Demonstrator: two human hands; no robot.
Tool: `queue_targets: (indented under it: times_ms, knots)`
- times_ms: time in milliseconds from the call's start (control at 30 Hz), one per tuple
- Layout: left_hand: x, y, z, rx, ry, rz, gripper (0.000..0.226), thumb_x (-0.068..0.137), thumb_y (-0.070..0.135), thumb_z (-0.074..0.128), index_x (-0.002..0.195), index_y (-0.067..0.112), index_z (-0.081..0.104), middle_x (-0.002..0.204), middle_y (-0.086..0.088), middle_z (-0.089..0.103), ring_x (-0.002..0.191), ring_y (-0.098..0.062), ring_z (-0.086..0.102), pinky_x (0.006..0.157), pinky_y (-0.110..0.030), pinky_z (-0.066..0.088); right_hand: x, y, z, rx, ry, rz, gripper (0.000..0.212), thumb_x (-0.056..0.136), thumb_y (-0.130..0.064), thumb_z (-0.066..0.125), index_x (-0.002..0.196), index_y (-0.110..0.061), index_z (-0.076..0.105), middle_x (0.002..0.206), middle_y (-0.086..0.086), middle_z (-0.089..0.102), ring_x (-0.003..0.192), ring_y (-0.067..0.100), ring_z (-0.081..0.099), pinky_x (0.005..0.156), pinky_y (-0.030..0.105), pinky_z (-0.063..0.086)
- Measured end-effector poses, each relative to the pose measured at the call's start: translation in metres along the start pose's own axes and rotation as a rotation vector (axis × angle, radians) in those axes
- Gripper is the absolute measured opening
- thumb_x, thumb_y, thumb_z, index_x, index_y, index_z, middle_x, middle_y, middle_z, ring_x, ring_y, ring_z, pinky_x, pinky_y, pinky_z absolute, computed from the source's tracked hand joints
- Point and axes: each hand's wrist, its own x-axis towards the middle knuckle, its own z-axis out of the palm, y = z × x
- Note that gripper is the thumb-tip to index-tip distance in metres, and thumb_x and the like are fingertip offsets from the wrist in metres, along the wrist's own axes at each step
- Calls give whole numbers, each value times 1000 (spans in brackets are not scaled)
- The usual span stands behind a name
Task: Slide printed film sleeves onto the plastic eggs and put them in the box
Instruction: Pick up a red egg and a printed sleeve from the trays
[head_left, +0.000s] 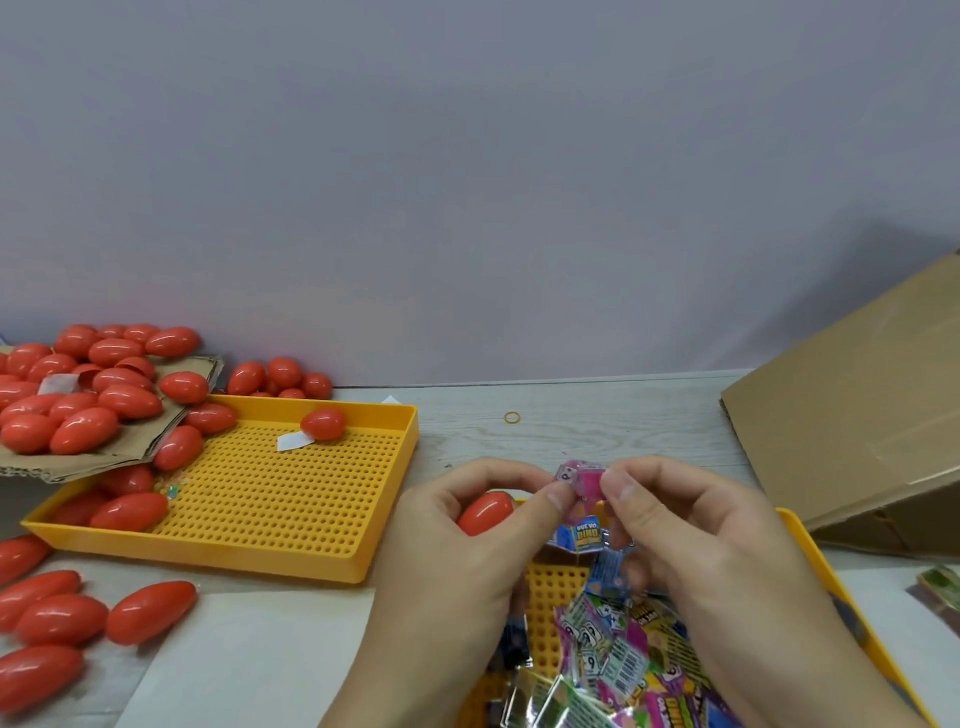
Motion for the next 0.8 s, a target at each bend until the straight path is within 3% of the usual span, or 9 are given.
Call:
queue_targets:
  times_ms: [100,233,300,400,467,633,700,800]
  knots:
    - [1,0,-2,-134,-28,-61,28,60,37,78,75,13,75,46,2,44,34,-9,35,38,-23,37,0,0,-2,-13,-39,14,39,59,-57,66,82,-26,76,64,-1,61,56,14,52,56,29,43]
    - [2,-2,-4,-101,26,-38,32,58,41,76,77,14,75,47,1,45,35,-10,38,39,-23,38,-2,-4,-1,-60,-146,-18,23,74,-52,78,79,-30,75,62,-9,64,56,-1,56,55,14,45]
    - [2,-2,-4,-26,44,-9,32,58,44,76,77,19,75,47,4,49,37,-10,41,40,-25,39,-2,-4,0,-76,-165,-42,16,71,-43,68,79,-31,75,63,-10,66,58,-3,59,56,9,44]
    - [1,-3,-3,32,3,-4,21,68,37,87,76,22,74,48,7,51,38,-9,42,43,-25,41,0,0,-3,-37,-77,-62,21,69,-45,69,82,-30,77,66,-6,67,59,2,58,58,19,46]
    - [0,-3,-2,50,-28,-15,10,69,30,74,76,23,74,49,8,50,40,-8,42,45,-26,42,1,4,-4,20,-19,-53,36,64,-54,70,85,-26,77,65,-1,64,60,12,55,58,30,43]
    - [0,-4,0,121,-52,7,12,66,31,74,76,25,73,52,9,52,40,-9,44,45,-27,44,3,6,-7,57,-28,-21,49,58,-59,72,89,-22,77,75,8,68,65,20,53,57,29,42]
    - [0,-4,0,115,-57,16,15,68,33,73,82,28,73,50,8,51,39,-10,43,45,-28,44,3,6,-7,54,-42,-20,42,63,-54,72,88,-22,78,74,6,69,63,17,53,56,28,42]
    - [-1,-4,0,100,-47,28,12,71,33,75,83,29,75,50,6,53,38,-9,44,44,-27,43,1,1,-4,54,-75,-30,19,70,-39,73,81,-24,79,67,-1,71,54,4,58,52,14,45]
